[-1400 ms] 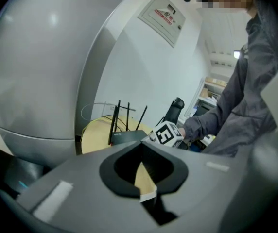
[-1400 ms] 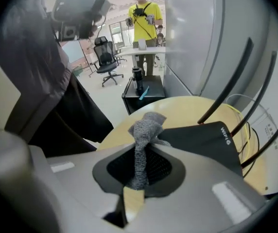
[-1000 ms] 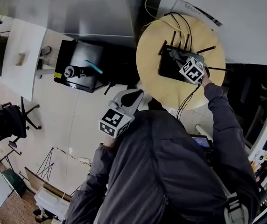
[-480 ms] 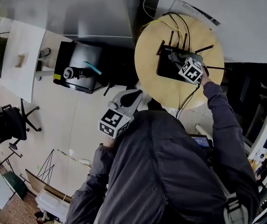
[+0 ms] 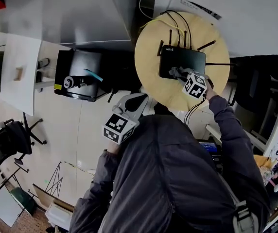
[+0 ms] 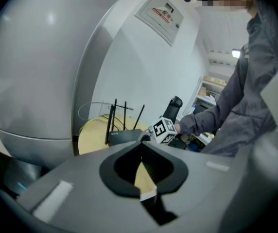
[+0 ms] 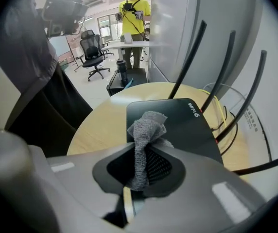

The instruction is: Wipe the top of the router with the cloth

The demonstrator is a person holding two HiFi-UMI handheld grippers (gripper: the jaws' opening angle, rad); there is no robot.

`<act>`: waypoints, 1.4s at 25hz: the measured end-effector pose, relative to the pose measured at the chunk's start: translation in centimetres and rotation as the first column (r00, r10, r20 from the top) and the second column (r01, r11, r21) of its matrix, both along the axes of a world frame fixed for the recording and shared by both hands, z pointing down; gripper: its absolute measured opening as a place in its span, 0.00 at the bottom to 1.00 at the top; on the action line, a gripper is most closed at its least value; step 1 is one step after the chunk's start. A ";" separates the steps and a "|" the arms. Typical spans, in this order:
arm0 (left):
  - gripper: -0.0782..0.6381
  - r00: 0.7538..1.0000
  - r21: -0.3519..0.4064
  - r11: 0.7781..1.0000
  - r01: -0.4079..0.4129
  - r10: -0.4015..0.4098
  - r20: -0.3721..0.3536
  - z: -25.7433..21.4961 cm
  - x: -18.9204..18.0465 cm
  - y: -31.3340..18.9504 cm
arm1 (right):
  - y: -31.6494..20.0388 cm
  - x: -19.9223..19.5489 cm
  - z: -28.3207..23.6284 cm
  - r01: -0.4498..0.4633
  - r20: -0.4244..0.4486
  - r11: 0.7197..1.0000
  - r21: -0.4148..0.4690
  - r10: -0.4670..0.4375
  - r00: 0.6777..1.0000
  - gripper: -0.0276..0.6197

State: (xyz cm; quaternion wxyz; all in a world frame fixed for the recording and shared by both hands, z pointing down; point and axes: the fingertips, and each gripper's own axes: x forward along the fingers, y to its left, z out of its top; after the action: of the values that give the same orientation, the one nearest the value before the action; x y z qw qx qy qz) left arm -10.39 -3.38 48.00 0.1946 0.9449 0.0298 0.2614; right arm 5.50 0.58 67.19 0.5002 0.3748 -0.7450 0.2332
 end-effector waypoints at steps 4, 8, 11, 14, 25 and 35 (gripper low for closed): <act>0.11 1.000 0.003 1.000 0.001 -0.001 0.000 -0.1 0.1 0.1 | 0.8 -0.5 -0.1 0.045 0.019 0.999 -0.023 -0.045 0.999 0.09; 0.11 1.000 0.005 1.000 0.018 -0.018 0.004 -0.2 -0.1 0.1 | -1.2 3.7 -0.7 -0.064 -0.022 0.997 0.044 0.065 0.998 0.09; 0.11 1.000 0.007 1.000 0.023 -0.023 0.005 -0.1 -0.3 0.4 | -3.0 8.4 -0.9 -0.152 -0.102 0.984 0.089 0.161 0.982 0.09; 0.11 1.000 0.008 1.000 0.030 -0.030 0.006 -0.1 -0.5 0.7 | -3.4 11.0 -0.4 -0.183 -0.141 0.980 0.078 0.193 0.971 0.09; 0.11 1.000 0.008 1.000 0.017 -0.017 0.004 0.0 -0.1 1.3 | -2.2 10.5 0.2 -0.170 -0.131 0.985 0.024 0.172 0.976 0.09; 0.11 1.000 0.003 1.000 -0.027 0.027 0.002 0.0 0.6 1.6 | 3.8 5.5 0.2 -0.129 -0.090 0.992 0.010 0.129 0.988 0.09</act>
State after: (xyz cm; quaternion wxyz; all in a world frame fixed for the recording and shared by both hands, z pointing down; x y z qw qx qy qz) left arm -9.81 -1.83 48.04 0.1898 0.9445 0.0419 0.2648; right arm 11.02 4.36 67.35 0.5164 0.4335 -0.6963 0.2463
